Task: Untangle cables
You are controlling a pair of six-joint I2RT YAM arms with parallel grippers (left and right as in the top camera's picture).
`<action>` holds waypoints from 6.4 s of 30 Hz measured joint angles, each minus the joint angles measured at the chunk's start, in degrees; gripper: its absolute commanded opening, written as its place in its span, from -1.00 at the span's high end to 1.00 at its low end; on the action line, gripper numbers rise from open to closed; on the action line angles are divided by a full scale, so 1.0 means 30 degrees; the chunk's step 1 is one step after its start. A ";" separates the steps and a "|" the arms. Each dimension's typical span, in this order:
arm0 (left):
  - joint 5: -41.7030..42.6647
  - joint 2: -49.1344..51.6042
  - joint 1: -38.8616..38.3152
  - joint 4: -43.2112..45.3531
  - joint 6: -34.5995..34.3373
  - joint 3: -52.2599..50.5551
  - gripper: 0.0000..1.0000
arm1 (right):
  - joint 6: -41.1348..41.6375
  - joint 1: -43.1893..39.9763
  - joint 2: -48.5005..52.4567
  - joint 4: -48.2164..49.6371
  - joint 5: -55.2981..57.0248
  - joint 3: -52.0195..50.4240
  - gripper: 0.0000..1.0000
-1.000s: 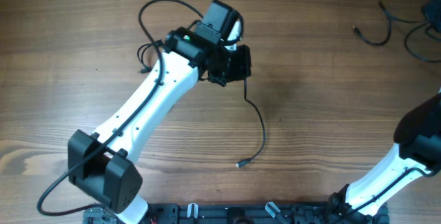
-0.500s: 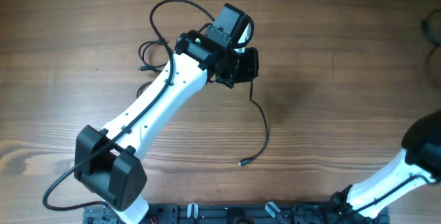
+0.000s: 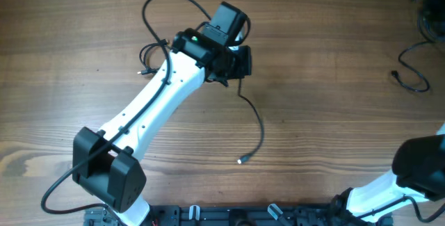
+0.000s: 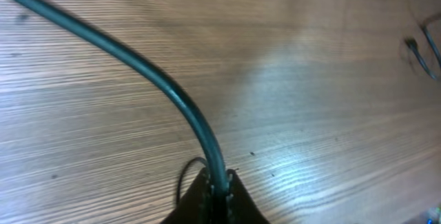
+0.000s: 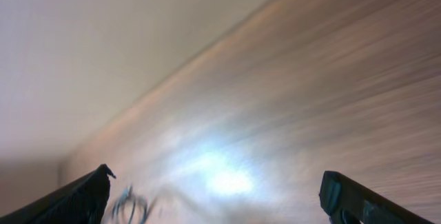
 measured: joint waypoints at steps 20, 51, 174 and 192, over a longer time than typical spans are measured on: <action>0.0954 -0.0794 0.4772 -0.1843 0.0663 0.0000 -1.00 | -0.3191 0.7985 0.0029 -0.3585 0.2273 -0.0015 -0.99; 0.0984 0.4036 0.9879 0.0634 0.7868 -0.0874 0.92 | -0.4699 0.8138 0.0029 -0.3555 -0.0576 -0.0015 -0.99; -0.3563 -0.1800 1.3646 -0.3417 0.2543 -0.3738 -0.81 | -0.2492 0.6302 -0.2776 0.0444 0.0262 -0.0015 0.24; -0.1749 0.1370 0.8925 -0.3257 0.2849 -0.4044 0.21 | -0.2543 0.6666 -0.1144 -0.0452 0.1260 -0.0015 0.22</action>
